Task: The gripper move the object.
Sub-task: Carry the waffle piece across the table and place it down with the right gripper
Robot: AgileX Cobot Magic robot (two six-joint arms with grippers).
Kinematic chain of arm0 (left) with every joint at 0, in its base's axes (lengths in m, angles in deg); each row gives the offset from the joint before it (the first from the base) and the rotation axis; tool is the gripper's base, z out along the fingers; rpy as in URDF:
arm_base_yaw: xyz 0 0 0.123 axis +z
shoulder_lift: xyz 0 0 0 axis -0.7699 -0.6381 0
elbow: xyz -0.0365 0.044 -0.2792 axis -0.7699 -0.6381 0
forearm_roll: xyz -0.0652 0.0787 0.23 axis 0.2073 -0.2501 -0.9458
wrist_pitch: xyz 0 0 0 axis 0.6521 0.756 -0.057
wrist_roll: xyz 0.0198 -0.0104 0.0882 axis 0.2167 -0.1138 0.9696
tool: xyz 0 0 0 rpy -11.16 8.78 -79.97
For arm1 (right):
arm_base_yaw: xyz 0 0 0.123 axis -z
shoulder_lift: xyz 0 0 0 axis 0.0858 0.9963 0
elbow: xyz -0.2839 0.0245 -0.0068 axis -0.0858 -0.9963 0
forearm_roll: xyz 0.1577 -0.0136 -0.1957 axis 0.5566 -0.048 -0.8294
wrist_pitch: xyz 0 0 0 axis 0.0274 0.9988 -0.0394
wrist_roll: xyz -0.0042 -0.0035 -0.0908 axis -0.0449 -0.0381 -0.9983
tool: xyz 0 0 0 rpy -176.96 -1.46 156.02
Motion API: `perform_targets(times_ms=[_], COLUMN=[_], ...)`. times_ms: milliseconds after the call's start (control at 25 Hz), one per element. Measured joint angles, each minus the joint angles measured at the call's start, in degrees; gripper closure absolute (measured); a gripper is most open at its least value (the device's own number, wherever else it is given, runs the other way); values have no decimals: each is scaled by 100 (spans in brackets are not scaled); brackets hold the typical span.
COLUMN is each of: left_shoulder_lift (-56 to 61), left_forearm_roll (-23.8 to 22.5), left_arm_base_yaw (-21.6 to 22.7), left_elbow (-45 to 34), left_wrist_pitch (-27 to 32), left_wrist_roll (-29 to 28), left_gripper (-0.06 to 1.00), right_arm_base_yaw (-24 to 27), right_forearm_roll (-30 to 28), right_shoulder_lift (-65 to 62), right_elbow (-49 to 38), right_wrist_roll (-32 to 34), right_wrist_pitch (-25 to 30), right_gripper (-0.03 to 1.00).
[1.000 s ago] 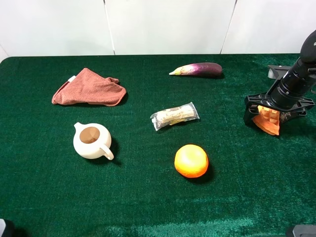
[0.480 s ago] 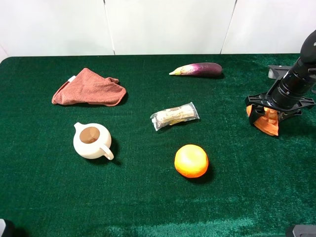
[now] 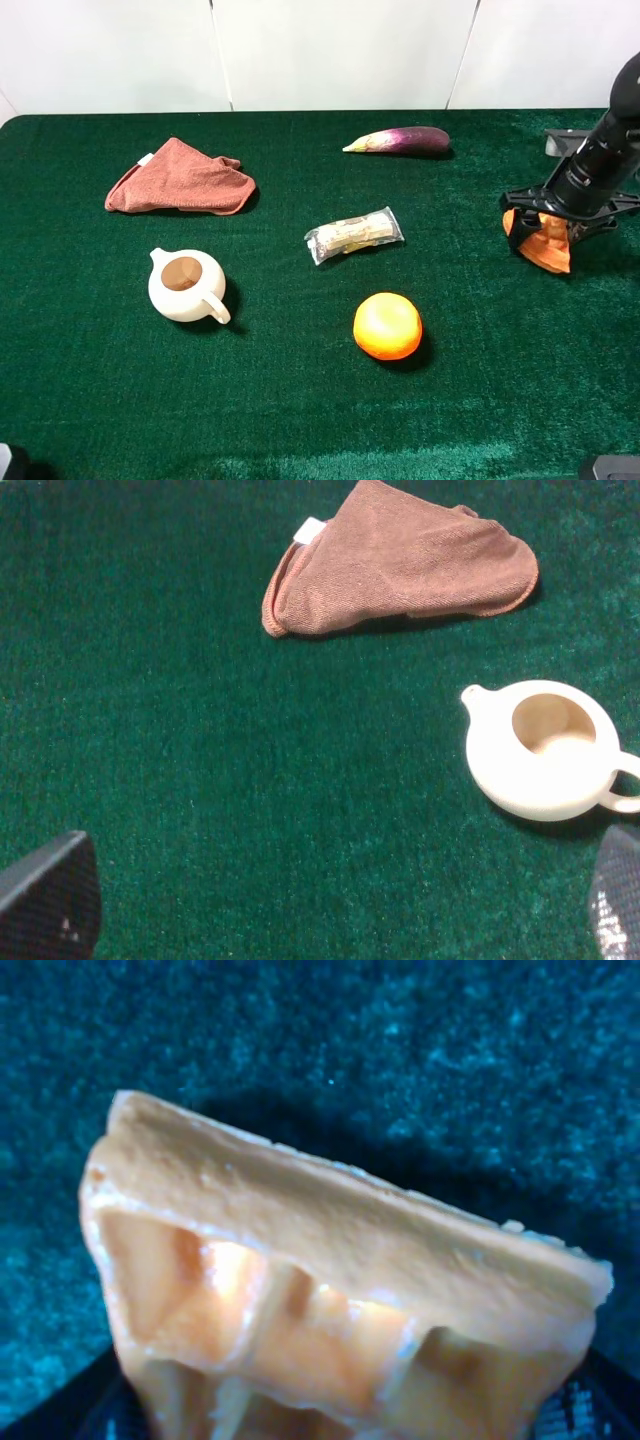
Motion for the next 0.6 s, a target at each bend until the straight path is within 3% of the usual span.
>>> perform_targets(times_ms=[600], left_shoulder_lift=[0], left_forearm_roll=[0], left_arm_base_yaw=[0], left_elbow=[0], left_wrist_pitch=[0], left_wrist_roll=[0], left_gripper=[-5], right_arm_base_yaw=[0], right_forearm_roll=[50], right_shoulder_lift=[-469], right_elbow=[860], right_wrist_roll=[41], right_wrist_pitch=[1266], right_gripper=[48])
